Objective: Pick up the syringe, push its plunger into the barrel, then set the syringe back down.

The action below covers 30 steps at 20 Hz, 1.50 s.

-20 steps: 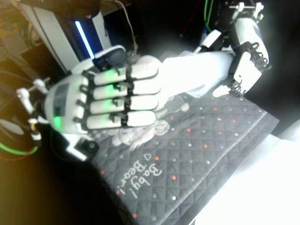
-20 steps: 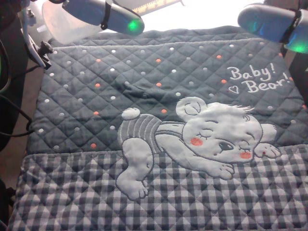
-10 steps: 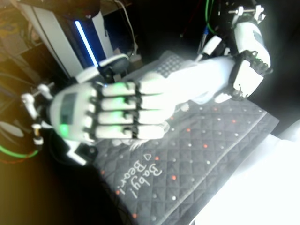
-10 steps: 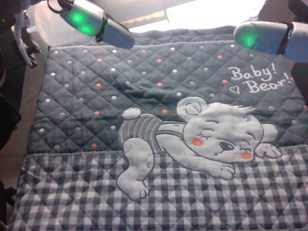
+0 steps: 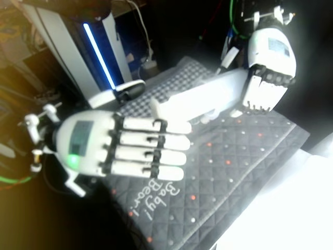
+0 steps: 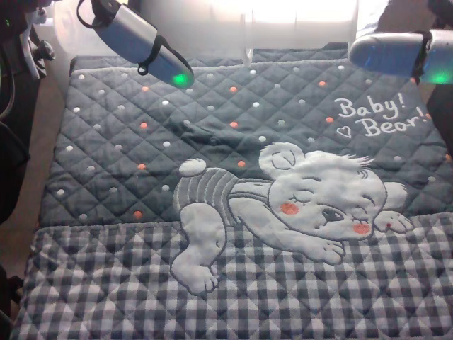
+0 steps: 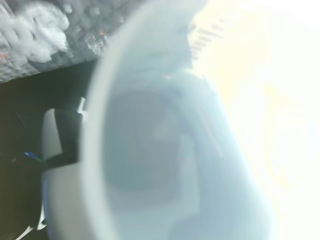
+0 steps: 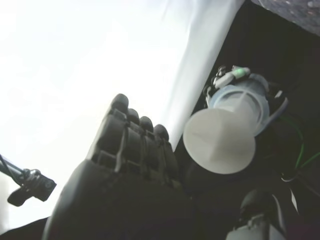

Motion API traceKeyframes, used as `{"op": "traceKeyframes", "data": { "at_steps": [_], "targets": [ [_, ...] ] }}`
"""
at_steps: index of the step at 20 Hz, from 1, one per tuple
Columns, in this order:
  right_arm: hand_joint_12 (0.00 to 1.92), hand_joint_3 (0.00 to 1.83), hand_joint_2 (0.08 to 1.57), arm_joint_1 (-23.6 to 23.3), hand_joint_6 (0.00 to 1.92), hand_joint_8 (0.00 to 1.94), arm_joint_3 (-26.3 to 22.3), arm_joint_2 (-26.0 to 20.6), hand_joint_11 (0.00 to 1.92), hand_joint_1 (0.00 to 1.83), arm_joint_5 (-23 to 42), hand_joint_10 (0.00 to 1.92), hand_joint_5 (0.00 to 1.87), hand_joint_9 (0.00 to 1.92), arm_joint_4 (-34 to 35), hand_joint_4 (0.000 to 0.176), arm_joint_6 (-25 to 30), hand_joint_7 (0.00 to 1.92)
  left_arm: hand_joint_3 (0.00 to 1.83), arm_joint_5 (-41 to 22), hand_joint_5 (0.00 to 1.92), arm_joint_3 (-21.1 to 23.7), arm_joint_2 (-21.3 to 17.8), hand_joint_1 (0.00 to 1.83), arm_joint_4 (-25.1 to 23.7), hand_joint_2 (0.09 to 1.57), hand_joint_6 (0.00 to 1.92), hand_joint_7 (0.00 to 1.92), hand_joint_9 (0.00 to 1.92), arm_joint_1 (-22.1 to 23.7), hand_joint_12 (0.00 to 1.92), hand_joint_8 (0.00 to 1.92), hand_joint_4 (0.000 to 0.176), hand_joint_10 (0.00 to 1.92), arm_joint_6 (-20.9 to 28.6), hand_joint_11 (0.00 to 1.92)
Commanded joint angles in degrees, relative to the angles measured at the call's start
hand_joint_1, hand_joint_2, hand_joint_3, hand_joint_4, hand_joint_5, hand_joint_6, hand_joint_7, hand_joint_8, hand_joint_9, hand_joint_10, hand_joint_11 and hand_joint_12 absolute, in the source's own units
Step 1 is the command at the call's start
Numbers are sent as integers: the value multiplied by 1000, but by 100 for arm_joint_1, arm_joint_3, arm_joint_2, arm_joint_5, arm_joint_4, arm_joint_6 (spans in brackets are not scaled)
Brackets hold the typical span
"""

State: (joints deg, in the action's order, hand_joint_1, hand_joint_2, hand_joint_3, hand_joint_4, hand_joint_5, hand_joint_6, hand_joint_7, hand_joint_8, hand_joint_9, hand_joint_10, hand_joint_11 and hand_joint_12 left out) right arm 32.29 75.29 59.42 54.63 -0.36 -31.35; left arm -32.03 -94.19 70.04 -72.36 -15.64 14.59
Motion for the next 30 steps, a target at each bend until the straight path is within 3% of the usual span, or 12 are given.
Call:
{"op": "traceKeyframes", "data": {
  "at_steps": [1,9,12,14,20,23,30],
  "targets": [
    [79,0,812,-87,8,10,41,-40,118,76,611,8,92,22,98,0,20,40,0,-240,859,8,6,1683,380,1118,1921,1022,1134,145,1921,1921,176,1921,57,1285],
    [65,5,825,-87,0,3,199,46,78,70,352,0,0,0,124,0,20,10,6,-287,856,61,14,1569,383,1154,1921,975,1087,294,1921,1921,176,1921,57,1236],
    [62,0,720,-87,0,0,238,51,89,82,304,0,0,0,139,0,20,0,0,-332,817,121,16,1547,375,1144,1921,955,1097,354,1921,1921,176,1921,57,1205],
    [65,0,727,-87,0,0,248,65,104,87,289,0,0,0,147,0,20,0,0,-362,783,146,39,1593,371,1130,1921,929,1096,384,1921,1921,176,1921,57,1238],
    [66,1,719,-115,0,0,264,161,131,71,289,0,0,0,147,0,20,0,1,-397,906,110,177,1554,368,1137,1921,1128,1281,389,1921,1921,176,1921,57,1386],
    [57,3,725,-169,0,0,265,191,123,56,290,0,0,0,135,0,20,0,1,-423,972,87,247,1535,368,1138,1921,1150,1283,388,1921,1921,176,1921,57,1374],
    [58,11,788,-240,0,0,265,307,147,54,291,0,0,0,93,0,20,0,0,-426,926,23,360,1588,454,1126,1921,1122,1236,384,1921,1921,176,1921,57,1356]
  ]
}}
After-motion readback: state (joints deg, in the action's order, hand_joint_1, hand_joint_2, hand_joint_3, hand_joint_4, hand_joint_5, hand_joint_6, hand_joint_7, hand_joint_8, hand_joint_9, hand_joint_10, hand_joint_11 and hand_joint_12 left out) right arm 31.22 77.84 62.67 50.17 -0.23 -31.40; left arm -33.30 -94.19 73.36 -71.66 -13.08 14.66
